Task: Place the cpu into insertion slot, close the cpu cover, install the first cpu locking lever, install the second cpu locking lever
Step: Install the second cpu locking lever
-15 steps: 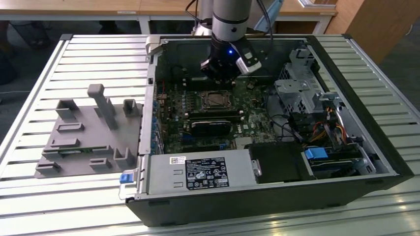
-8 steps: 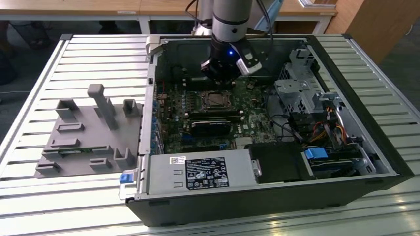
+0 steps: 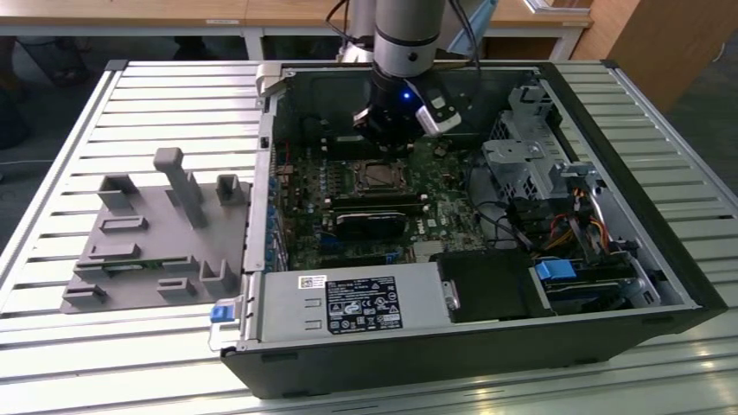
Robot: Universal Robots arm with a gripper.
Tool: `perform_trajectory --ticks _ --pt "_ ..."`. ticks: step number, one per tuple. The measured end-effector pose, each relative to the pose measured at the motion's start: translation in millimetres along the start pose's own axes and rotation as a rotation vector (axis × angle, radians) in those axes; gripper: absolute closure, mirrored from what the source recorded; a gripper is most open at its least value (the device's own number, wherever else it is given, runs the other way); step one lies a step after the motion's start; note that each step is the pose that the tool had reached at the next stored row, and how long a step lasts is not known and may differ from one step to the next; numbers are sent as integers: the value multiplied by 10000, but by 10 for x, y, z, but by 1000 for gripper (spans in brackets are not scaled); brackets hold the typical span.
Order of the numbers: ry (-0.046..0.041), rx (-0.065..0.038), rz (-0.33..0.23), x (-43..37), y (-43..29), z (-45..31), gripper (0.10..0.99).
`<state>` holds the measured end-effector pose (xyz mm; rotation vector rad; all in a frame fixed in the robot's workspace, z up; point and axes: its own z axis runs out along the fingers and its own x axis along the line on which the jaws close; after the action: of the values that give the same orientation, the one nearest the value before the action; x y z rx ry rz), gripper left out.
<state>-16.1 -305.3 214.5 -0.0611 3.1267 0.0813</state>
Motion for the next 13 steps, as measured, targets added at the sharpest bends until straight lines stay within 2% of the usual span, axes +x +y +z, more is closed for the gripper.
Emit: perform_trajectory --ticks 7,13 --pt "1 3 1 2 -46 -15 980" --pt "0 0 0 0 -40 -149 980"
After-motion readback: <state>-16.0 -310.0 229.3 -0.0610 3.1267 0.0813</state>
